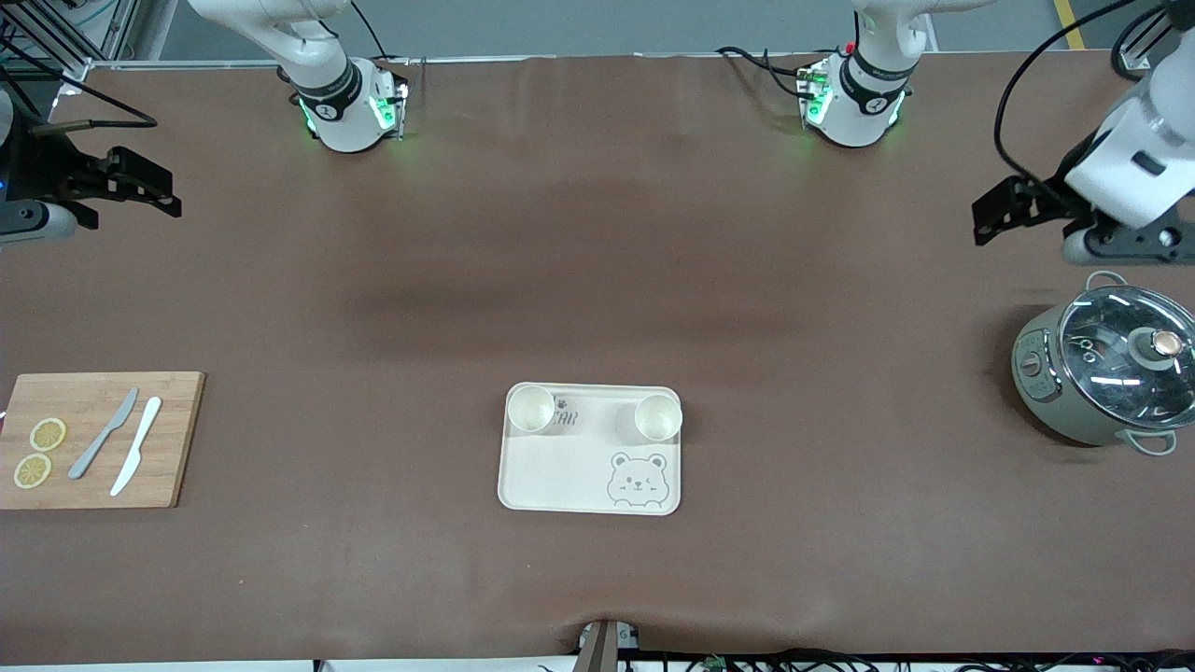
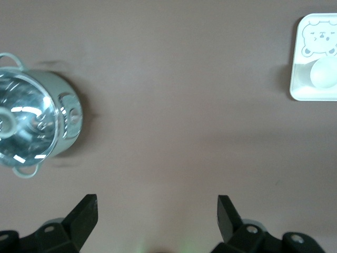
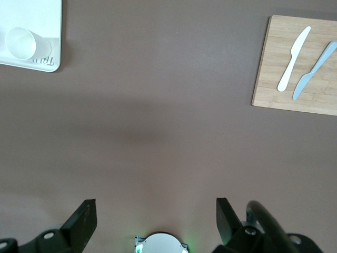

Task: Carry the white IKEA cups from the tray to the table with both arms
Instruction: 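Move the left gripper from rest toward the white tray, then lower the left gripper over a white cup while the right gripper starts reaching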

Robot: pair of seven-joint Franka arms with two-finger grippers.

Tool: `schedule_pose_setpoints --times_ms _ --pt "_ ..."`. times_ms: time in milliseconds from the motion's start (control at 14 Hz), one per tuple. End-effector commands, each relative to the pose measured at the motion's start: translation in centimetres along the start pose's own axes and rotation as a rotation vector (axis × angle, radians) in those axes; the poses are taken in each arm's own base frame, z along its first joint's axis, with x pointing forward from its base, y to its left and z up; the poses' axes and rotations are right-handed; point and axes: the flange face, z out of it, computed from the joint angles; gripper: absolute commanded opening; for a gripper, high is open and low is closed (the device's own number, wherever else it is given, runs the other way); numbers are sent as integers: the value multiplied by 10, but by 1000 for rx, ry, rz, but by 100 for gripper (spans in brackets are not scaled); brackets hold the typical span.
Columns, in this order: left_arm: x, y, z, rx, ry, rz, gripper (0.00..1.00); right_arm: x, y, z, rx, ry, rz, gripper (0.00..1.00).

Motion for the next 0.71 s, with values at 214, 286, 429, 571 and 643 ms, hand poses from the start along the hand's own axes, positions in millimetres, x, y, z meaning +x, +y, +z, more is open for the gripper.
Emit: schedule_pose_setpoints --times_ms 214,286,429,571,643 --pt "37 85 42 -27 45 -102 100 8 18 0 89 11 27 100" --pt "42 94 52 -24 45 -125 100 9 21 2 101 9 35 100" --pt "58 103 70 -47 74 -133 100 19 26 16 97 -21 38 100" --pt "73 121 93 -81 95 -128 100 26 31 26 90 -34 48 100" --pt "81 128 111 -90 80 -168 100 34 36 38 91 -56 54 100"
